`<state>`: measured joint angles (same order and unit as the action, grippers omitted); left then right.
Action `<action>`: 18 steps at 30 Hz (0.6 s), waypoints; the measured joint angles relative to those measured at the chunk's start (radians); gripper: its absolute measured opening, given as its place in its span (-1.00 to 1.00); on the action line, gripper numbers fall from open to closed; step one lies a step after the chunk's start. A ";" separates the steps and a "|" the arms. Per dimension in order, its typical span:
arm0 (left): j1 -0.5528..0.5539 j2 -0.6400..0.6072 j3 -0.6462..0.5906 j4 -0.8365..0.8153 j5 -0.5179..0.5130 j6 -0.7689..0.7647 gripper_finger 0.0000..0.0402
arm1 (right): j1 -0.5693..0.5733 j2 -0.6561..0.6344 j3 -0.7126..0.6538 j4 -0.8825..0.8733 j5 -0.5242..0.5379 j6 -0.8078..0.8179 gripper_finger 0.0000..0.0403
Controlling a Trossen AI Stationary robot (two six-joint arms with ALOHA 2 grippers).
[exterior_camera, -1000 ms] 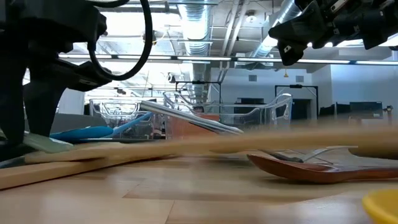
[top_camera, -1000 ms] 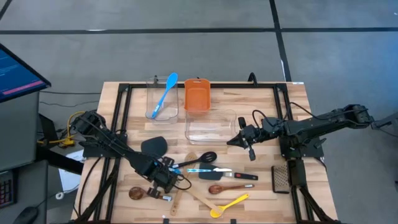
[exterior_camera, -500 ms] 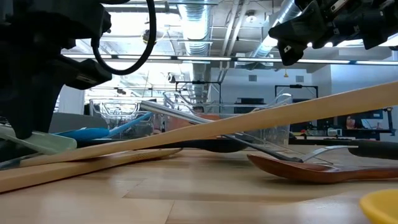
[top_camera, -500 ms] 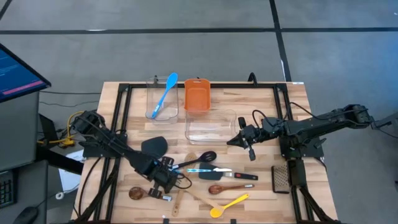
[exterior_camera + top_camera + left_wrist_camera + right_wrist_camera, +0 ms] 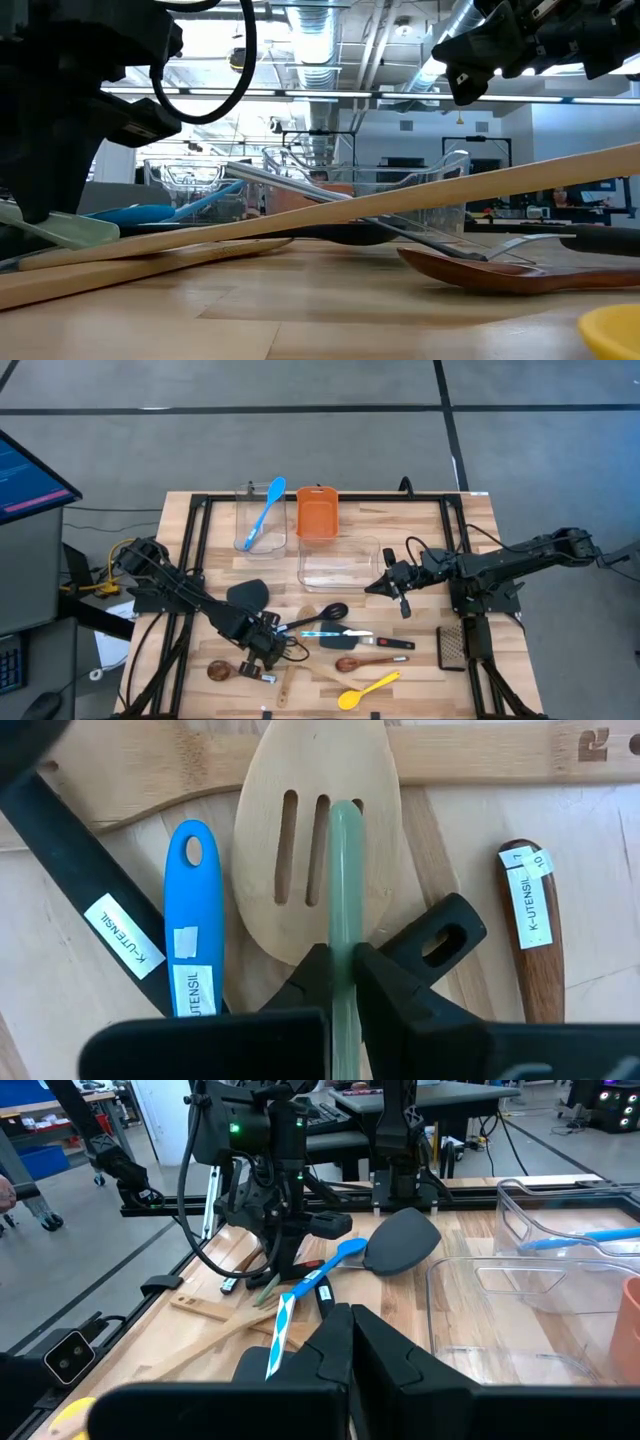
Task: Pick & Place Kitchen Items
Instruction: Put the green knife into the orange bin
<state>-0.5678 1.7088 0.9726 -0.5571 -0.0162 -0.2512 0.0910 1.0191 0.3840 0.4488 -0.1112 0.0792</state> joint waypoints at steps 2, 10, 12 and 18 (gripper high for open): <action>0.000 0.000 0.000 0.000 0.000 0.000 -0.95 | 0.000 0.000 0.000 0.000 0.000 0.000 -1.00; 0.000 0.001 0.000 0.000 0.007 0.007 -0.95 | 0.000 0.000 0.000 0.000 0.000 0.000 -1.00; 0.000 0.001 -0.001 -0.001 0.007 0.020 -0.95 | 0.000 0.000 0.000 0.000 0.000 0.000 -1.00; -0.001 0.001 -0.015 0.005 0.008 0.030 -0.95 | 0.000 0.000 0.000 0.000 0.000 0.000 -1.00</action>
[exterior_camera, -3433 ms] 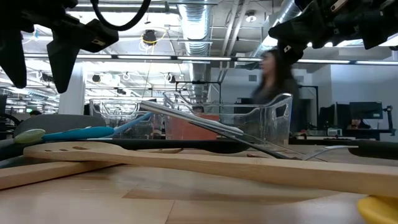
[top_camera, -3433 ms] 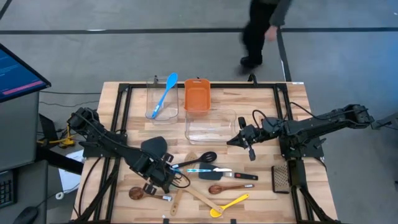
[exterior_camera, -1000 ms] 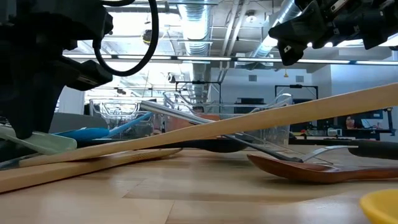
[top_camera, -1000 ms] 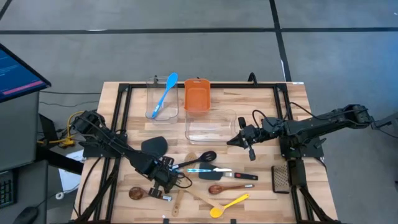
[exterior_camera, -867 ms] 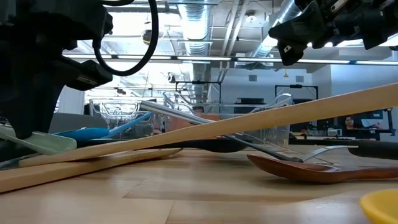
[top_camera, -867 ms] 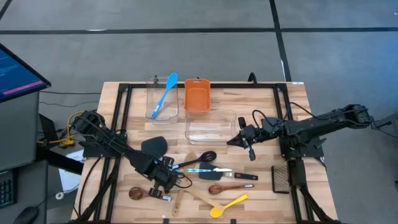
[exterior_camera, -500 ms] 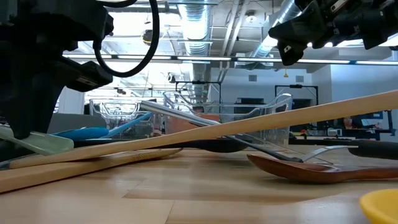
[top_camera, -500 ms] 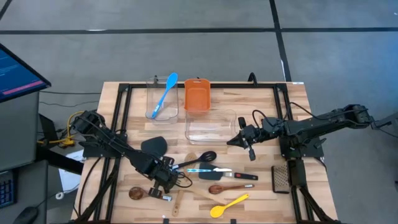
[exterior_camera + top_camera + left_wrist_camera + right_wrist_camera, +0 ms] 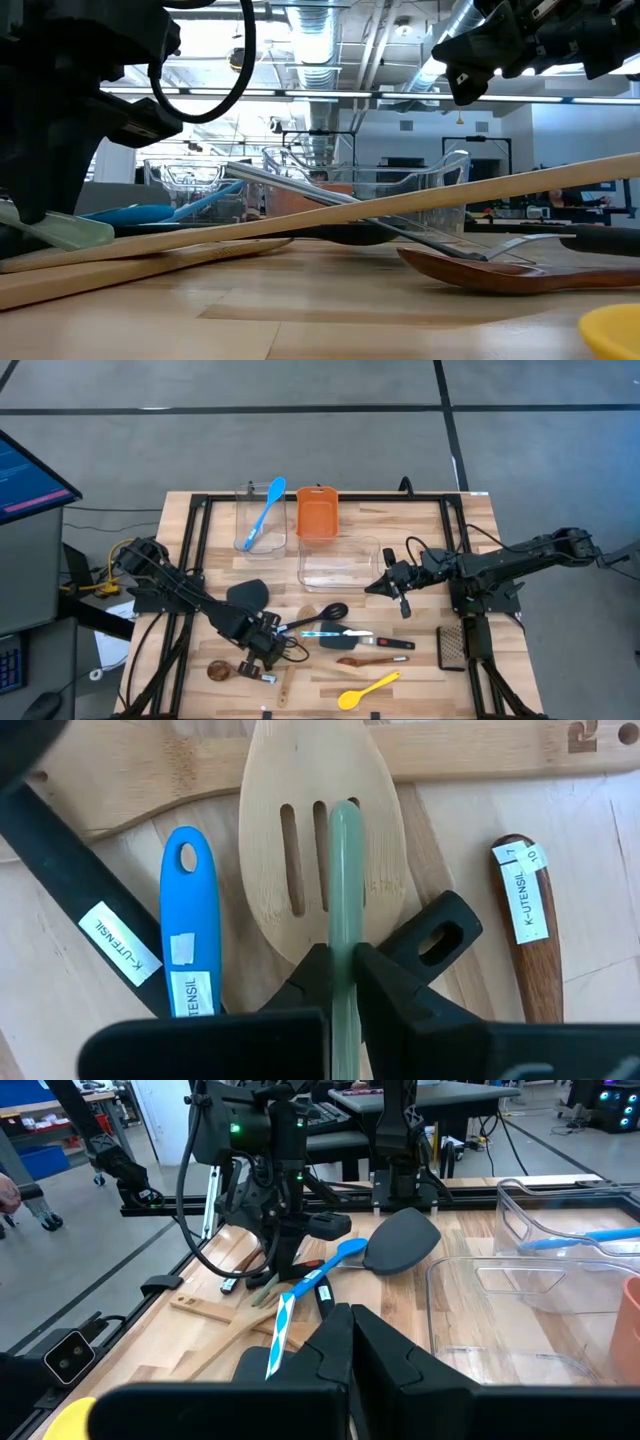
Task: Pick & Place Kitchen Items
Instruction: Put the green knife into the orange bin
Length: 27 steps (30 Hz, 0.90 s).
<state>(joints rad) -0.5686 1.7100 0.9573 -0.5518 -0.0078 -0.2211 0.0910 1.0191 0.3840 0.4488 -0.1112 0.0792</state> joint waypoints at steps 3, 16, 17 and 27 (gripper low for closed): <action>0.000 0.000 -0.005 0.004 0.006 0.000 -0.92 | 0.000 0.000 0.000 0.000 0.000 0.000 -1.00; 0.000 0.002 -0.006 0.010 -0.017 -0.001 -0.56 | 0.000 0.000 0.000 0.000 0.000 0.000 -1.00; 0.000 0.002 -0.006 0.010 -0.019 -0.001 -0.56 | 0.000 0.000 0.000 0.000 0.000 0.000 -1.00; 0.000 0.000 -0.070 0.105 -0.027 -0.049 -0.86 | 0.000 0.000 0.000 0.000 0.000 0.000 -1.00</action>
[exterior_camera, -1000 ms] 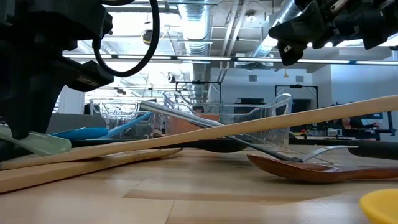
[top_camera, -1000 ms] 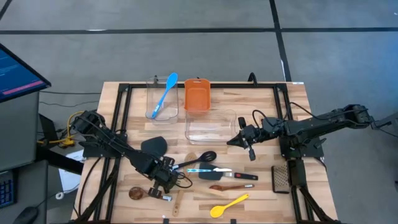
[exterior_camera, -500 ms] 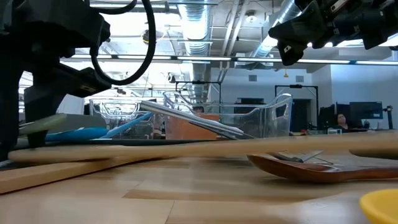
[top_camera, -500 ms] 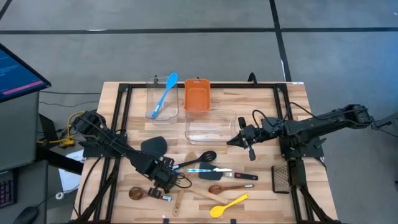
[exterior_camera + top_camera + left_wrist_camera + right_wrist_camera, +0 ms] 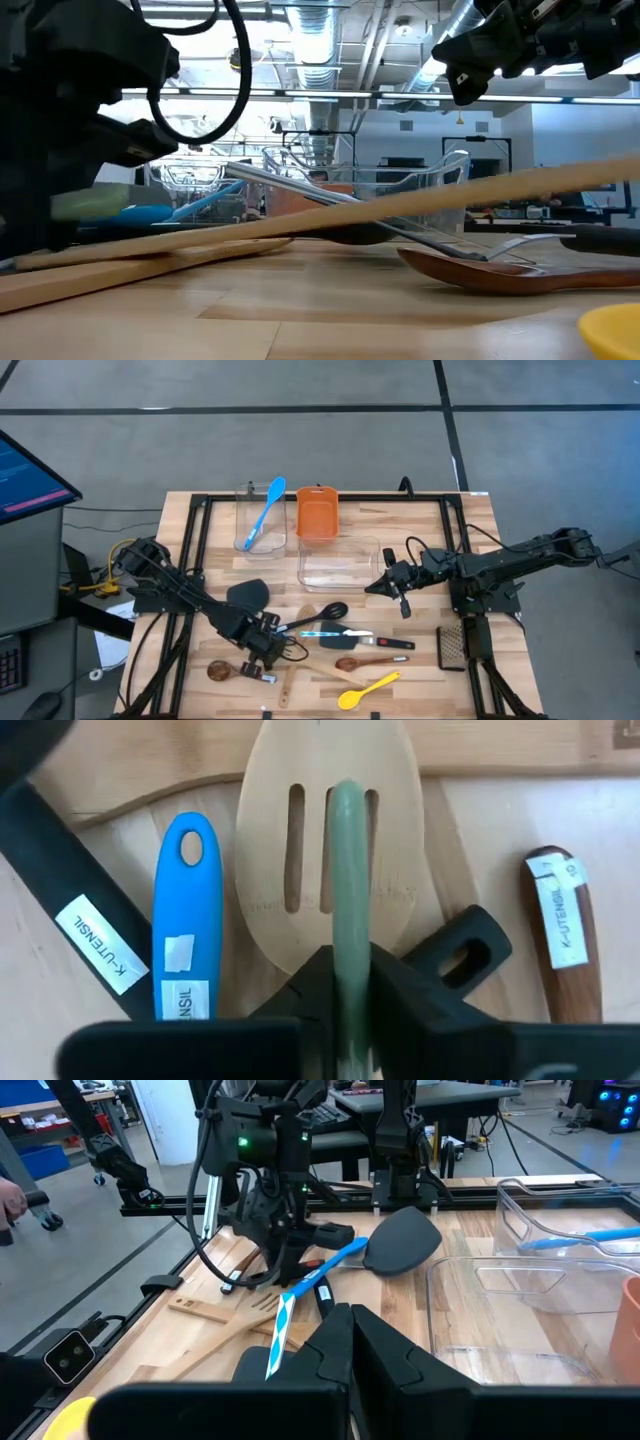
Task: Pick & Place Kitchen Items
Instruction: Put the green knife into the orange bin
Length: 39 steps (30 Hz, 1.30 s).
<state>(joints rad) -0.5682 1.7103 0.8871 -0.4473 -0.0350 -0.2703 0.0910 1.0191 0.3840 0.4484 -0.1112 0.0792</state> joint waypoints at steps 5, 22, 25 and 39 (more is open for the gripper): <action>0.000 -0.002 -0.006 0.015 0.004 0.000 -0.95 | 0.000 0.000 0.000 0.000 0.000 0.000 -1.00; 0.017 -0.152 -0.011 0.006 0.017 -0.073 -0.97 | 0.000 0.000 0.000 0.000 0.000 0.000 -1.00; 0.033 -0.201 -0.009 0.010 0.016 -0.102 -0.97 | 0.000 0.000 0.000 0.000 0.000 0.000 -1.00; 0.125 -0.523 -0.008 0.029 -0.186 -0.217 -0.97 | 0.000 0.000 0.000 0.000 0.000 0.000 -1.00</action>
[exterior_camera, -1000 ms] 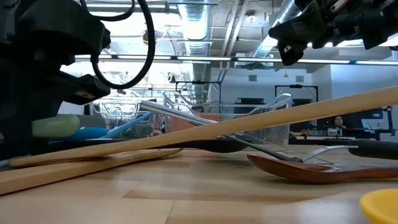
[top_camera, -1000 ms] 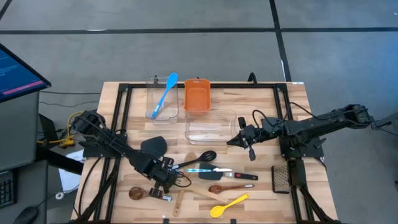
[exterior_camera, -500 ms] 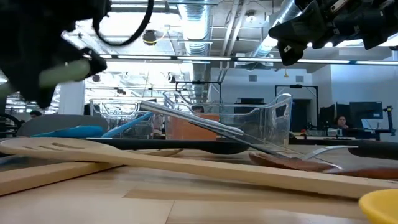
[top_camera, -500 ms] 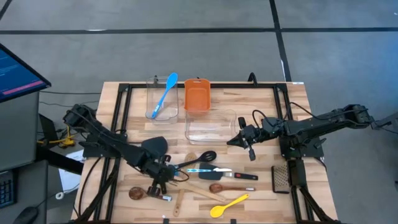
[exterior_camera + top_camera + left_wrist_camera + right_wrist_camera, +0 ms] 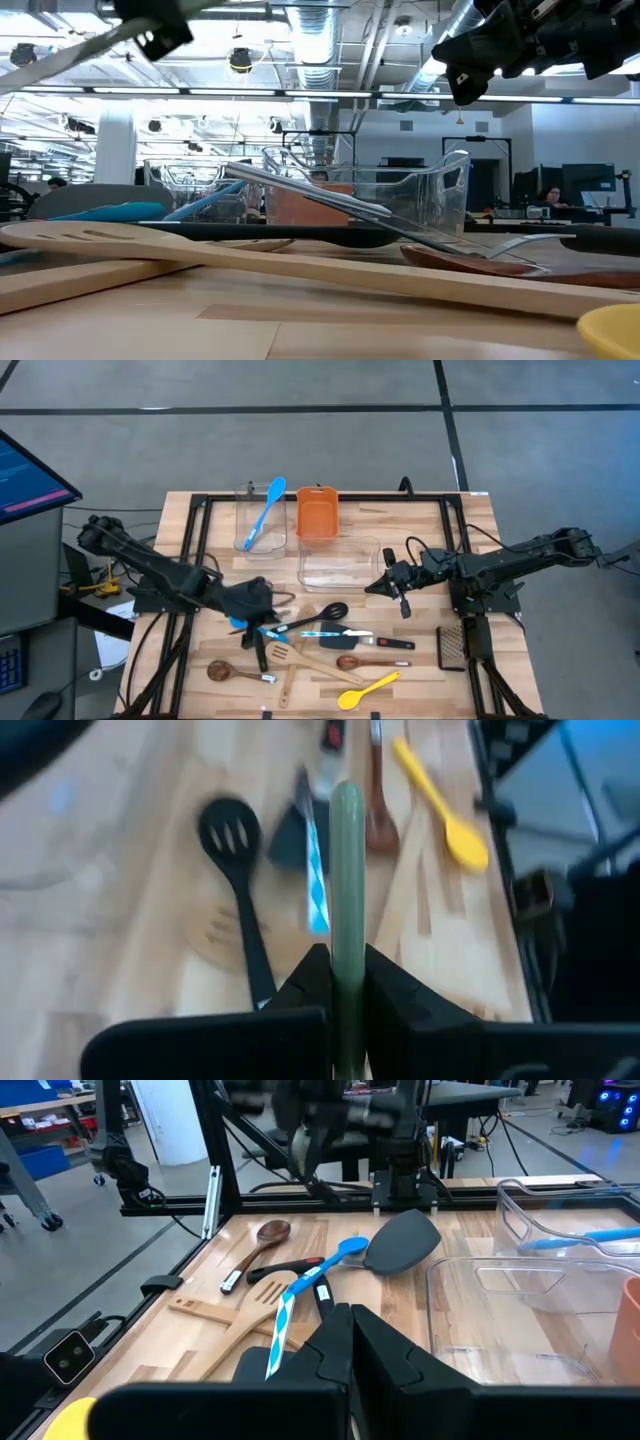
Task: Pick & Place Kitchen Items
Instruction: Put the green knife into the orange bin
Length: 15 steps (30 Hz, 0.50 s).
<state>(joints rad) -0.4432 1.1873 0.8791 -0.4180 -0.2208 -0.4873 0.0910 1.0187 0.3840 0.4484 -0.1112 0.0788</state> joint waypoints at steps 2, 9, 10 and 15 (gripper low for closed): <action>0.013 -0.041 0.000 0.005 -0.027 0.001 -0.97 | 0.000 0.000 0.000 0.000 0.000 0.000 -1.00; 0.060 -0.118 0.002 0.093 -0.133 0.126 -0.97 | 0.000 0.000 0.000 0.001 0.005 0.000 -1.00; 0.069 -0.121 0.002 0.112 -0.143 0.164 -0.97 | -0.001 0.000 0.000 0.001 0.005 0.000 -1.00; 0.120 -0.116 0.002 0.261 -0.155 0.370 -0.97 | -0.002 0.000 0.000 0.010 0.006 0.000 -1.00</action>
<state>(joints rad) -0.3230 1.0709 0.8806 -0.1573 -0.3762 -0.1173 0.0895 1.0187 0.3836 0.4588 -0.1051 0.0784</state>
